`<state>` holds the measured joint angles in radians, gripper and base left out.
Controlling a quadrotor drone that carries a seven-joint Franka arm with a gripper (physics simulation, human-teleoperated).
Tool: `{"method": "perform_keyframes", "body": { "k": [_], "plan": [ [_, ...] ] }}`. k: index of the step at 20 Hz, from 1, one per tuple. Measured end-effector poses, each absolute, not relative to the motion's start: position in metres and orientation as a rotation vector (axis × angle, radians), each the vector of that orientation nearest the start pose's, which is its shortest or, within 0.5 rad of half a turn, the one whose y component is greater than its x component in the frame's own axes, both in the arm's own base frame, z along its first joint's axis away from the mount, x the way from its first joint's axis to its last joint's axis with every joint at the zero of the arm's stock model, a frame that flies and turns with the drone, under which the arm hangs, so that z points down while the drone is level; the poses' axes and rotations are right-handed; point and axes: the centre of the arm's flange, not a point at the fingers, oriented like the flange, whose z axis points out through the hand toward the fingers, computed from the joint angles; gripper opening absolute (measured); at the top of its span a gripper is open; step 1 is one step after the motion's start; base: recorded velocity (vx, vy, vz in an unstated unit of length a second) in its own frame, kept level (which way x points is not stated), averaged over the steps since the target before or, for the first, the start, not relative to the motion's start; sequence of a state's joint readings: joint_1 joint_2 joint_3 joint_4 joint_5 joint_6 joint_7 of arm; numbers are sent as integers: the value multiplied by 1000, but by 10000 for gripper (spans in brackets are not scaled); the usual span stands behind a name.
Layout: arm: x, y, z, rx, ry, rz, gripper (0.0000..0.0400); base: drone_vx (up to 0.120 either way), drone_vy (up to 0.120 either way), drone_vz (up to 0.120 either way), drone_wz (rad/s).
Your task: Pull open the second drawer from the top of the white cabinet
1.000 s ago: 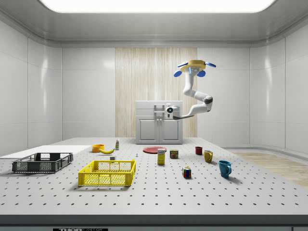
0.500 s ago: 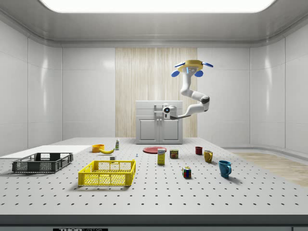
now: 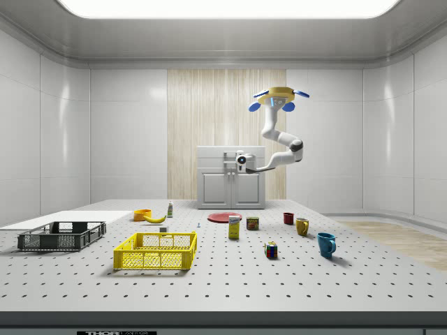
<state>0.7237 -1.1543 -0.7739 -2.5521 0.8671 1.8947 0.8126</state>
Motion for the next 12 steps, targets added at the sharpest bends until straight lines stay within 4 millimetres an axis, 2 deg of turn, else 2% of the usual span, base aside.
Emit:
{"method": "perform_keyframes", "body": {
  "k": [12],
  "plan": [
    [306, 16, 591, -1483, 612, 613, 300, 0, 0, 0, 0]
  ]
}}
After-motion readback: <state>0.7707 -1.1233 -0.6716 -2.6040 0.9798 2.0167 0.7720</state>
